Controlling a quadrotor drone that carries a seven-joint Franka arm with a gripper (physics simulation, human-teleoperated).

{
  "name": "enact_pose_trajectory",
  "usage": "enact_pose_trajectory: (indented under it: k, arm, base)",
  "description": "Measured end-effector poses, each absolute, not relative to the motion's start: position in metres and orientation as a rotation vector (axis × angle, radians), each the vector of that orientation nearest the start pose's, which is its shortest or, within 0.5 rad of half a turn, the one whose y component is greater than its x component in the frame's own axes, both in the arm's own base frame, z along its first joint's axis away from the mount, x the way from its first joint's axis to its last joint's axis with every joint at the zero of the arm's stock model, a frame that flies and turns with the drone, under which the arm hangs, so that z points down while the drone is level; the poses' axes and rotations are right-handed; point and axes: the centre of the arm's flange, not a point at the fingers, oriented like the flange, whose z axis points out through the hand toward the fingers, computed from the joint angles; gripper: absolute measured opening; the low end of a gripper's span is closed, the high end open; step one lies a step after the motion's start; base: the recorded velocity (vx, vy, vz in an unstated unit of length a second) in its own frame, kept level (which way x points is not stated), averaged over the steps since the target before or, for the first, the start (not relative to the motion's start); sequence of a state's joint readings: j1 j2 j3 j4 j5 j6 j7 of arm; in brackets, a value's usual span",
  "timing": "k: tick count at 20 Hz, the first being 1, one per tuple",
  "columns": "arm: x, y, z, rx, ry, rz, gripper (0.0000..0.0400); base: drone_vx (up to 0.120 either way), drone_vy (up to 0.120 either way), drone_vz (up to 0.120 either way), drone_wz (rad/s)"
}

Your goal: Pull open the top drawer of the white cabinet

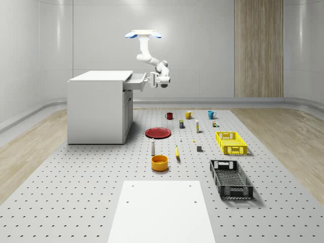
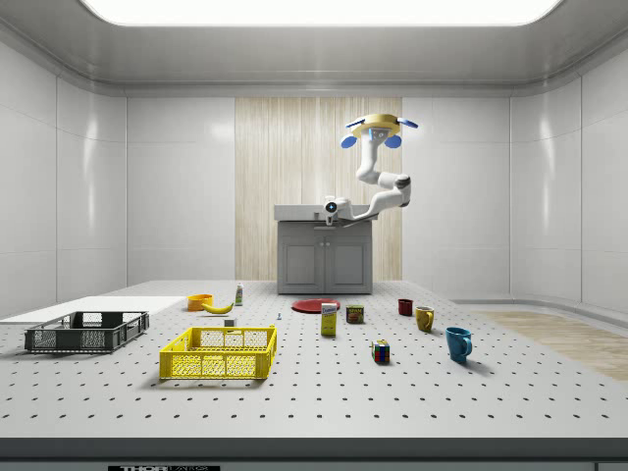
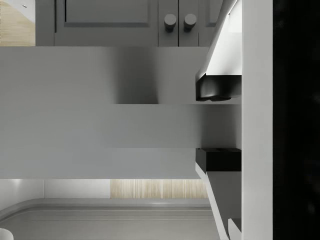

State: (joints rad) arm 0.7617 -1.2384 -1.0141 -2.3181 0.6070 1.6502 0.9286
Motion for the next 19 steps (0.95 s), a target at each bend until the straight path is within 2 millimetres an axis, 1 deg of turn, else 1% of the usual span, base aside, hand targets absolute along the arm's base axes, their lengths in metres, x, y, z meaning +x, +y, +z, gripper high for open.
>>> enact_pose_trajectory:
  k: [1,2,4,7,11,16,17,19]
  arm:
    - [0.307,-0.180,0.593,-1.489,0.614,0.610,0.0124]
    - [0.307,-0.183,0.593,-1.488,0.614,0.610,0.0164]
    - [0.307,-0.187,0.593,-1.487,0.614,0.611,0.0219]
    - [0.307,-0.191,0.593,-1.486,0.614,0.612,0.0264]
    - [0.307,-0.194,0.593,-1.485,0.614,0.612,0.0290]
    - [0.307,-0.195,0.593,-1.485,0.614,0.613,0.0301]
    - [0.307,-0.195,0.593,-1.485,0.614,0.613,0.0302]
    - [0.307,-0.195,0.593,-1.484,0.614,0.613,0.0303]
  base:
    - [0.000,0.000,0.000,0.000]
    - [0.000,0.000,0.000,0.000]
    - [0.000,0.020,0.000,0.000]
    - [0.000,0.120,0.000,0.000]
    - [0.000,0.120,0.000,0.000]
    - [0.000,0.120,0.000,0.000]
    - [0.000,0.080,0.000,0.000]
    - [0.000,0.000,0.000,0.000]
